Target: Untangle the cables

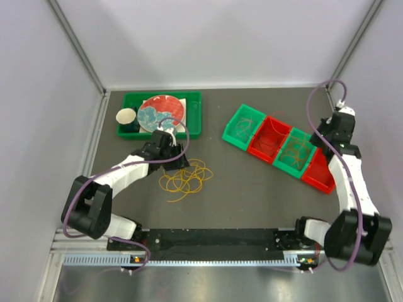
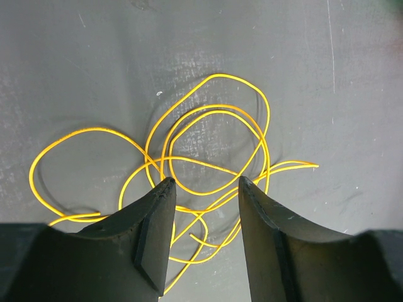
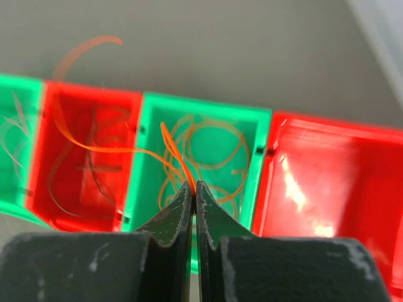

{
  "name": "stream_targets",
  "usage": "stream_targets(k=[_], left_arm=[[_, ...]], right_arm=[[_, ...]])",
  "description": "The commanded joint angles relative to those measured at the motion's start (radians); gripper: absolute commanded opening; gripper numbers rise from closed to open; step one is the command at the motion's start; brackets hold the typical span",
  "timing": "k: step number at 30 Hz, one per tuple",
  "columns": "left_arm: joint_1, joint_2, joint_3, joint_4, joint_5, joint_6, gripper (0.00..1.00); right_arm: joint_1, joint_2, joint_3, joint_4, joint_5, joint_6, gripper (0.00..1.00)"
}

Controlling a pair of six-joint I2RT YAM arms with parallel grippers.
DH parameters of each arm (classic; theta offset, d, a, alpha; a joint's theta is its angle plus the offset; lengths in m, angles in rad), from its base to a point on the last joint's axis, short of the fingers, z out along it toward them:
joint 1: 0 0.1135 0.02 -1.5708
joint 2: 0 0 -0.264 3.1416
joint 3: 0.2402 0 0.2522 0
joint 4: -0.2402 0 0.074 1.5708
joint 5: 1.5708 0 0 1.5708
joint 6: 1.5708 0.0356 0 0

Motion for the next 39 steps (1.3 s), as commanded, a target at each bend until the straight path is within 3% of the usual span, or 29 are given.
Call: stream_targets(k=[1, 8, 9, 10, 13, 14, 23, 25, 27, 29, 30, 32, 39], left_arm=[[0.004, -0.015, 0.018, 0.030, 0.015, -0.007, 0.49], [0.004, -0.015, 0.015, 0.035, 0.018, -0.009, 0.49], [0.004, -0.013, 0.015, 0.036, 0.021, -0.010, 0.49], [0.004, -0.017, 0.015, 0.038, 0.021, -0.010, 0.49], [0.004, -0.018, 0.015, 0.038, 0.021, -0.007, 0.49], [0.004, -0.018, 0.017, 0.039, 0.020, -0.007, 0.49], [0.004, -0.004, 0.017, 0.059, 0.041, -0.010, 0.49], [0.004, -0.004, 0.014, 0.061, 0.038, -0.009, 0.49], [0.004, -0.006, 0.014, 0.059, 0.040, -0.007, 0.49], [0.004, -0.006, 0.009, 0.059, 0.038, -0.004, 0.49], [0.004, -0.009, 0.009, 0.059, 0.038, -0.004, 0.49], [0.004, -0.012, 0.005, 0.061, 0.034, -0.004, 0.49], [0.004, -0.004, 0.002, 0.065, 0.033, -0.001, 0.49]], right_arm=[[0.002, 0.097, -0.029, 0.014, -0.084, 0.057, 0.00], [0.046, 0.197, -0.036, 0.017, -0.044, 0.054, 0.01], [0.051, 0.194, -0.036, 0.016, -0.033, 0.055, 0.10], [0.052, 0.183, -0.037, 0.017, -0.025, 0.055, 0.34], [0.060, 0.130, -0.033, 0.007, 0.021, 0.052, 0.55], [0.059, 0.116, -0.030, -0.007, 0.028, 0.049, 0.58], [0.060, 0.007, 0.052, -0.081, 0.031, 0.034, 0.54], [0.060, -0.001, 0.059, -0.078, 0.025, 0.035, 0.46], [0.060, 0.005, 0.061, -0.075, 0.027, 0.032, 0.31], [0.060, 0.022, 0.064, -0.081, 0.025, 0.031, 0.28], [0.060, 0.025, 0.064, -0.079, 0.025, 0.028, 0.32], [0.060, 0.033, 0.056, -0.070, 0.042, 0.029, 0.47], [0.057, 0.195, 0.125, -0.044, 0.114, 0.020, 0.55]])
